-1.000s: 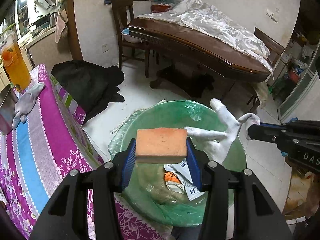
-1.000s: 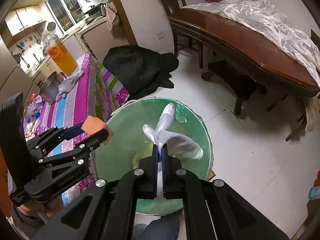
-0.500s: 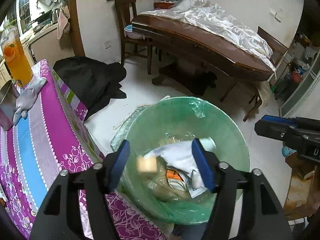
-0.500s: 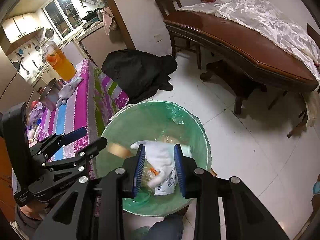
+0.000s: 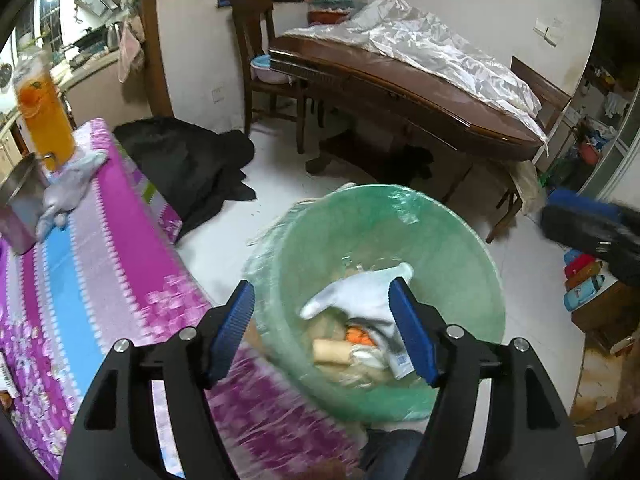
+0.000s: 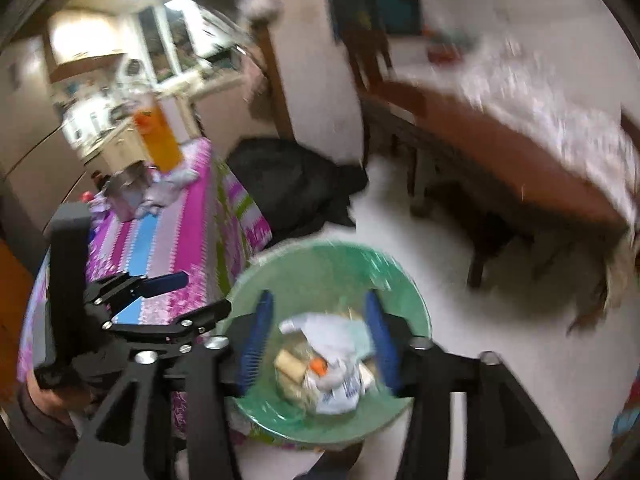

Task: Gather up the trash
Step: 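Carry the sponge and glove to the green bin and release both, then grasp the green scrubber with the left tool while the right tool grasps another yellow sponge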

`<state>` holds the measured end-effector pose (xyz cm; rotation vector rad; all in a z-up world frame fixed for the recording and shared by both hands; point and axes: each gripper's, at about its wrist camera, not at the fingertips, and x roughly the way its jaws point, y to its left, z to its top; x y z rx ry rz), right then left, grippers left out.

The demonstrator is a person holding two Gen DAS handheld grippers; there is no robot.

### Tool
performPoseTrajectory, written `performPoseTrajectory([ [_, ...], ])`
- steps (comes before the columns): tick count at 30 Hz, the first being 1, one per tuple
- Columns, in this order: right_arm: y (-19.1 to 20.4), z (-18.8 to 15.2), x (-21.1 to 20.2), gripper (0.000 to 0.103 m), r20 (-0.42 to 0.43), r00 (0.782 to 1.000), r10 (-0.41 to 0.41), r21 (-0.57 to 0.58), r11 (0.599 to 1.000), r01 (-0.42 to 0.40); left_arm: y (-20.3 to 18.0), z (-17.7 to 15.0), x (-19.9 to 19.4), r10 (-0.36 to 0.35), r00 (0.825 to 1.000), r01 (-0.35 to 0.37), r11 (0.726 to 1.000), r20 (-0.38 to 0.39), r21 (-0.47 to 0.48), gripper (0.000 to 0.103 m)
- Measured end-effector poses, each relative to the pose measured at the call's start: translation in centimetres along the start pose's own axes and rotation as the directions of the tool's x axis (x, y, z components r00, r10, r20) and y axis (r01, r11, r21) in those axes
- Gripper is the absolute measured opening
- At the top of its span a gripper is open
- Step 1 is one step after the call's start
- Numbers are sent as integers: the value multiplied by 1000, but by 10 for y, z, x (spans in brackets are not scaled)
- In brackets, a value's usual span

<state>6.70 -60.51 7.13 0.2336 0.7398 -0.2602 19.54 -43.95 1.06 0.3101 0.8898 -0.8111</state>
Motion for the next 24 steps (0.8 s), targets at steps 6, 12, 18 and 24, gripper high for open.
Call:
performPoseTrajectory([
  [6,84,-28,-26,74,159,984,82,-185,981,-52,68,-40,-46,72,996,-69,996,59,-59,67],
  [12,162,-52,-6,76,119,961,250,-287,935,-208,174,-108,-118,258,961,-234,951,96,-203,67],
  [18,246,-71,24,76,3,909,417,-338,856,-392,280,-198,-214,454,884,-379,835,110,-398,72],
  [24,364,-101,46,76,-160,813,560,-421,706,-570,376,-258,-244,545,837,-483,769,36,-418,74],
])
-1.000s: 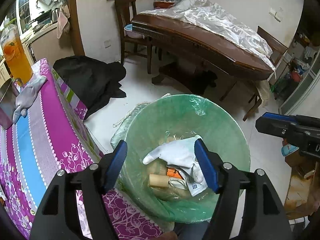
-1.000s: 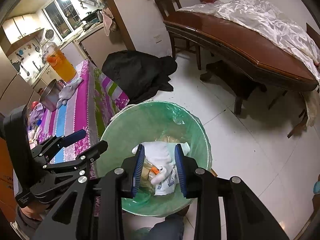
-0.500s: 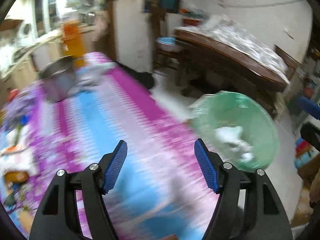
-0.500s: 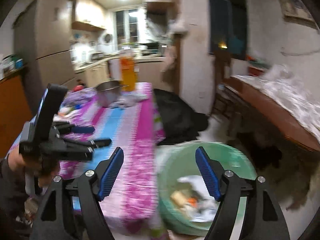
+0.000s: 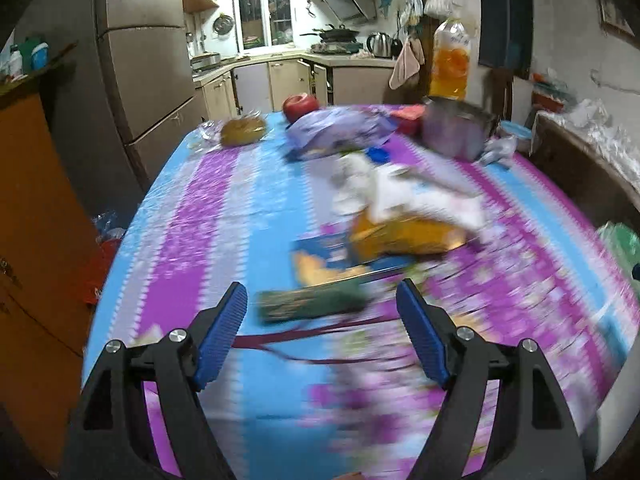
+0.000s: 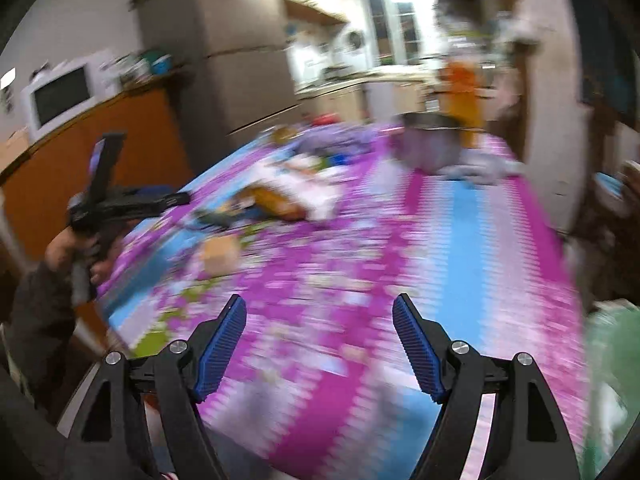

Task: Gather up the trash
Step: 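Grasp the green scrubber with the left tool while the right tool grasps another yellow sponge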

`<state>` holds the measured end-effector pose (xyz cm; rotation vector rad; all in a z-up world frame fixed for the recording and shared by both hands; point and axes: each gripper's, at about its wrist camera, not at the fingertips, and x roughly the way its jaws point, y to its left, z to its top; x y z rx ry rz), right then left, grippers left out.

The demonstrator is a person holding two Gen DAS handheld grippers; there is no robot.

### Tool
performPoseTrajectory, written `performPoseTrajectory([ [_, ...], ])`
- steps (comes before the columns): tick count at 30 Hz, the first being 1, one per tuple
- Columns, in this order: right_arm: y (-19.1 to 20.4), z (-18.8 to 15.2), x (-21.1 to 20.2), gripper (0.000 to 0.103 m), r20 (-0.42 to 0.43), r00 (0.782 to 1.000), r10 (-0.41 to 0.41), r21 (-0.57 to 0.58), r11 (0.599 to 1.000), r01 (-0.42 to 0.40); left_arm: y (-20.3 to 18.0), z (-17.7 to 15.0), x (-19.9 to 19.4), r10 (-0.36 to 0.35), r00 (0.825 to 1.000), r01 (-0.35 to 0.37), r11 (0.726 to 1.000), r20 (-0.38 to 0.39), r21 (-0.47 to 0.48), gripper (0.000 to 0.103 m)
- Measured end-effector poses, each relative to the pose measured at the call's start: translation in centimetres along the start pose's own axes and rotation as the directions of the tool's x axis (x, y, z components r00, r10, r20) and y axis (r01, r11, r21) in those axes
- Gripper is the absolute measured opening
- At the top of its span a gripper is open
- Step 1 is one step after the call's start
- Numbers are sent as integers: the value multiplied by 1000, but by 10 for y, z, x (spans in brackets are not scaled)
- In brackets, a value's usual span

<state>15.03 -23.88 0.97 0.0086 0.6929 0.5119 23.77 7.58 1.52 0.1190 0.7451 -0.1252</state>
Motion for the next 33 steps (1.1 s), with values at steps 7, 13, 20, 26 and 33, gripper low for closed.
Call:
performPoseTrajectory([
  [7,85,21,94,76,-109,982,153,-55,986,-159,32,-6,35,-131,991,134,973,-27,187,74],
  [13,113,34,139,76,-165,974,158,-69,983,-172,17,-10,57,-220,972,235,920,-83,313,73],
  [20,110,40,166,61,-199,973,120,-65,989,-135,15,-13,75,-250,958,283,894,-139,346,58],
  [26,106,38,171,48,-209,974,84,-70,993,-100,12,-18,73,-238,962,272,894,-135,356,50],
  [33,102,34,169,40,-185,981,63,-70,995,-77,9,-21,65,-208,970,237,928,-129,286,37],
])
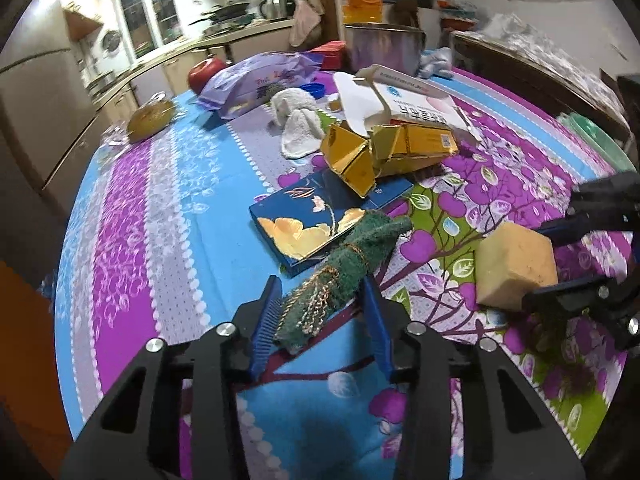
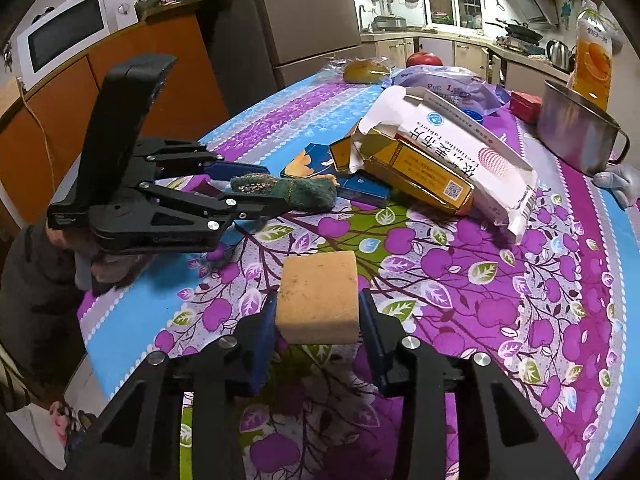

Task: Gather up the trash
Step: 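Grasp the green scrubber with the left tool while the right tool grasps another yellow sponge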

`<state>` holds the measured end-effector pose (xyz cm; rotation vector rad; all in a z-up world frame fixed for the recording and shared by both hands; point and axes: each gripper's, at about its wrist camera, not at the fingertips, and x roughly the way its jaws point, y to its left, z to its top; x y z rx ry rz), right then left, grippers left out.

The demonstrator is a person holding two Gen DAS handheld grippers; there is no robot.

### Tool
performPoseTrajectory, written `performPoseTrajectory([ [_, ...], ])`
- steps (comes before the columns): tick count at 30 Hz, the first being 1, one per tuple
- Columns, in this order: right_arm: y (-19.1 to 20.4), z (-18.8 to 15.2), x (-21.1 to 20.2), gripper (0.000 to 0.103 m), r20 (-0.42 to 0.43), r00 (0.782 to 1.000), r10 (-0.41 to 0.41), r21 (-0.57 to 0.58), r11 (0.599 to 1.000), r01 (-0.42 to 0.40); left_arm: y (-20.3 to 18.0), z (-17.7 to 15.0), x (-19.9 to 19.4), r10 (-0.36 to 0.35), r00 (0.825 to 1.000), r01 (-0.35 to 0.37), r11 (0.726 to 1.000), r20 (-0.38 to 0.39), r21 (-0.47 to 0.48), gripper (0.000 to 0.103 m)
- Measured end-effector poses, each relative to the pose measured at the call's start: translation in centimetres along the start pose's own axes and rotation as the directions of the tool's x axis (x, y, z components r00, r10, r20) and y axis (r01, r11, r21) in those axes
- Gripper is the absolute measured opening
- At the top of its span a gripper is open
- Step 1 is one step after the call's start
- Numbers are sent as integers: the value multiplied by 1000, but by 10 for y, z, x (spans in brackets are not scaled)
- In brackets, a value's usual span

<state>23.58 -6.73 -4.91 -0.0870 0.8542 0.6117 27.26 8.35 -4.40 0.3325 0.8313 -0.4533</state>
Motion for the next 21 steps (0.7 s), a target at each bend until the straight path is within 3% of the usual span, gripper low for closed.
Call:
performPoseTrajectory([
  [4,-4,-6,-6,39,28,1000,-14,30,999,13,-6,-4,-7,48,999,-49,996,-11,-78,27],
  [9,-10,-15,-19,38,68,997,-42,60,997,38,-22,-13,-17,98,995,-101,981,-22,-168,24],
  [16,-11,-19,-42,38,133,987,-93,76,994,83,-34,-21,-33,98,995,-101,951,-25,-291,18],
  [21,-13,-21,-63,38,204,966,-157,101,985,139,-55,-21,-46,121,993,-111,935,7,-337,17],
])
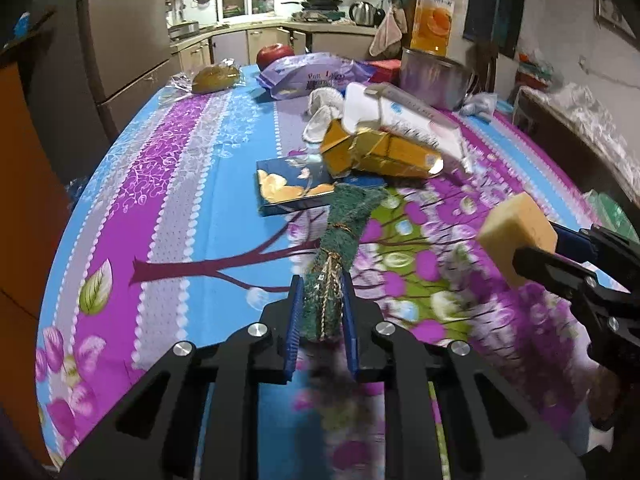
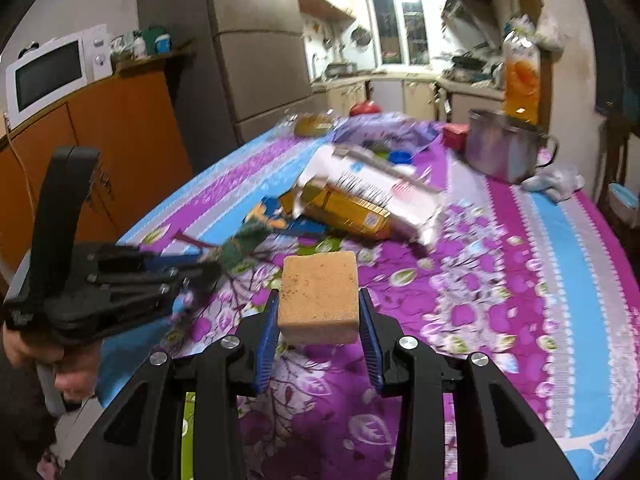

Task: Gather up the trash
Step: 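Grasp the green scrubber with the left tool while the right tool grasps another yellow sponge, then lift the green scrubber with the left tool while the right tool lifts the yellow sponge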

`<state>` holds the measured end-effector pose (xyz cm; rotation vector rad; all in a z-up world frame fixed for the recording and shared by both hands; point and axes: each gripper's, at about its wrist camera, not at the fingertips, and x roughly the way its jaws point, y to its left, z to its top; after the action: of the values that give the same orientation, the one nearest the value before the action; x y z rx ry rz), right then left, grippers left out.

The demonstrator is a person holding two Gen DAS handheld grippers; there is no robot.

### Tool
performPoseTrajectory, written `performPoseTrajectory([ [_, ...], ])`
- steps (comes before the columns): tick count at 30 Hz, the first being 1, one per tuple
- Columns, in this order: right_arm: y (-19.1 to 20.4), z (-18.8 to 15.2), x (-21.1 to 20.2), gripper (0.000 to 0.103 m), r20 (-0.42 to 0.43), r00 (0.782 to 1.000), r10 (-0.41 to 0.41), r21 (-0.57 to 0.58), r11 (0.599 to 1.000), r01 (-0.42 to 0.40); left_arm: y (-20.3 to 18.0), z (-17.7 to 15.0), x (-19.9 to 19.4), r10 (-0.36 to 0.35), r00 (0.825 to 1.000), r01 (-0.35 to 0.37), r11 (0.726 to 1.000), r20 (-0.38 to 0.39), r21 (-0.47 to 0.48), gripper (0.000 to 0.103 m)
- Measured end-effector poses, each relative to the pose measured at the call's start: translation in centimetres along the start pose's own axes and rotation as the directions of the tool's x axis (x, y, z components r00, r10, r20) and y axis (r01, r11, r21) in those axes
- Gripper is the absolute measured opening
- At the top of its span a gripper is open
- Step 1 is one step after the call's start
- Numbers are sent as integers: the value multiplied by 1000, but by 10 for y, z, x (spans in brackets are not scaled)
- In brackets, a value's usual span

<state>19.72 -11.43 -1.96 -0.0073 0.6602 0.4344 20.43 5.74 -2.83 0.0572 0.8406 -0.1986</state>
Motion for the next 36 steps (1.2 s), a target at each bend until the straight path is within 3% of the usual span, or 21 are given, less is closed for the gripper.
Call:
performPoseTrajectory([
  [5,-7,7,-24,38,77,995,-62,7,998,61,-23,2,-20,31,996,-28,999,78,-45,17],
  [9,-16,10,-41,38,113,989,-91,21,996,89,-50,3,-33,17,990,-13,1000,139,-26,7],
  [11,-23,8,-46,38,113,989,-100,38,995,96,-58,3,-32,16,990,-14,1000,140,-13,0],
  [15,-35,-4,-51,38,91,991,-98,70,993,92,-58,-2,-15,7,997,-8,1000,81,11,0],
  [17,-37,-9,-52,38,81,992,-94,75,993,88,-47,-10,-10,-27,998,29,999,50,-38,0],
  [19,-40,-14,-54,38,76,993,-88,83,993,82,-40,-16,-10,-37,998,39,998,51,-52,7],
  [21,-43,-17,-52,39,65,995,-74,101,993,67,-35,-18,-12,-55,997,59,996,57,-66,38],
  [22,-43,-18,-50,39,61,996,-69,106,992,62,-33,-17,-12,-63,996,67,995,61,-68,45],
  [24,-44,-20,-48,39,56,997,-53,116,992,47,-37,-13,-11,-69,996,72,997,63,-42,73],
  [26,-45,-22,-46,39,50,998,-43,127,991,36,-42,-11,-6,-87,995,88,996,48,-18,76],
  [28,-45,-24,-43,39,45,998,-40,135,990,34,-49,-8,5,-82,996,82,997,20,-7,71],
  [30,-46,-26,-41,39,41,998,-37,143,989,31,-51,-5,23,-77,996,76,997,-51,-18,29],
  [32,-47,-27,-41,39,39,999,-35,146,989,29,-52,-4,23,-52,998,51,999,-42,-16,21],
  [36,-50,-27,-42,39,46,998,-34,152,988,27,-57,-8,21,-26,999,27,1000,-39,9,19],
])
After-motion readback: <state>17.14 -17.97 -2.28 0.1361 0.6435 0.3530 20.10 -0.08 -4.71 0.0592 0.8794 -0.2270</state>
